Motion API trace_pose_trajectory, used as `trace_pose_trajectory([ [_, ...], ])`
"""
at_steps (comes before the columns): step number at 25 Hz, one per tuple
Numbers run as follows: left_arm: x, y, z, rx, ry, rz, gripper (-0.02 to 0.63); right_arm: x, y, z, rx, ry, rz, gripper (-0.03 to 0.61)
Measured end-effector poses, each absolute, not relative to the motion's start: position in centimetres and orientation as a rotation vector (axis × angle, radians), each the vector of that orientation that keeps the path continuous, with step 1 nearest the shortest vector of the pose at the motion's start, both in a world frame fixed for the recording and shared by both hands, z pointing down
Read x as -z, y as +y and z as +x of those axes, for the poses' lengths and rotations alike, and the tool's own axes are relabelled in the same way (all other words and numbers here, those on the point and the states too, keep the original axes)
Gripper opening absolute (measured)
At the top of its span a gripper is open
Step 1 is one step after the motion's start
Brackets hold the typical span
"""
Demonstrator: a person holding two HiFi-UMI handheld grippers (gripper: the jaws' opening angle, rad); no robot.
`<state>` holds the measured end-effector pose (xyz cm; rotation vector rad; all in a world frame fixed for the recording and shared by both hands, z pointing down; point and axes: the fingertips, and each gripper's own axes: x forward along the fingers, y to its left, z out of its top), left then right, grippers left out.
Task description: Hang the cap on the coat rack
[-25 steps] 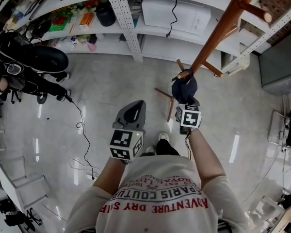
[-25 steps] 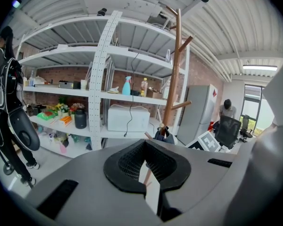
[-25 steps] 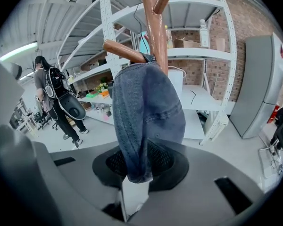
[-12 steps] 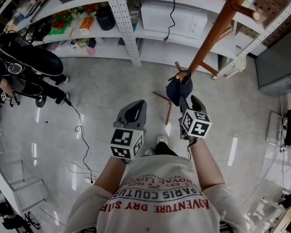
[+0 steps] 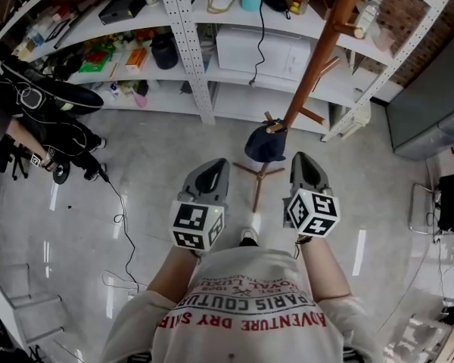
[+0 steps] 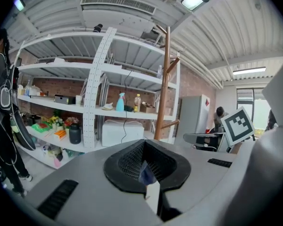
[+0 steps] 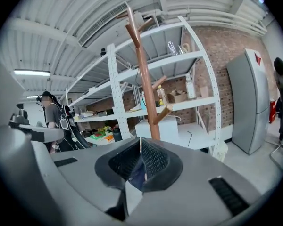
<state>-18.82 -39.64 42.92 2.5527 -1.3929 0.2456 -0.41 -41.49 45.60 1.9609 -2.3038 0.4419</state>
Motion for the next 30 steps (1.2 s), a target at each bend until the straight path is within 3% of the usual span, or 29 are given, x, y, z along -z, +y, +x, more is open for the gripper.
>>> trace_pose_trajectory([
  [11,-38.6,-38.7,-17.8,-0.161,-1.397,2.641,0.006,-39.2,-38.2,-1.5,-0.195,-2.387,1.987,0.015],
  [30,-38.8,-39.1,-17.7,-0.164,-1.405,2.630,0.006,-38.5,-38.0,-1.9,-0.126,-2.381,1.972,0.015],
])
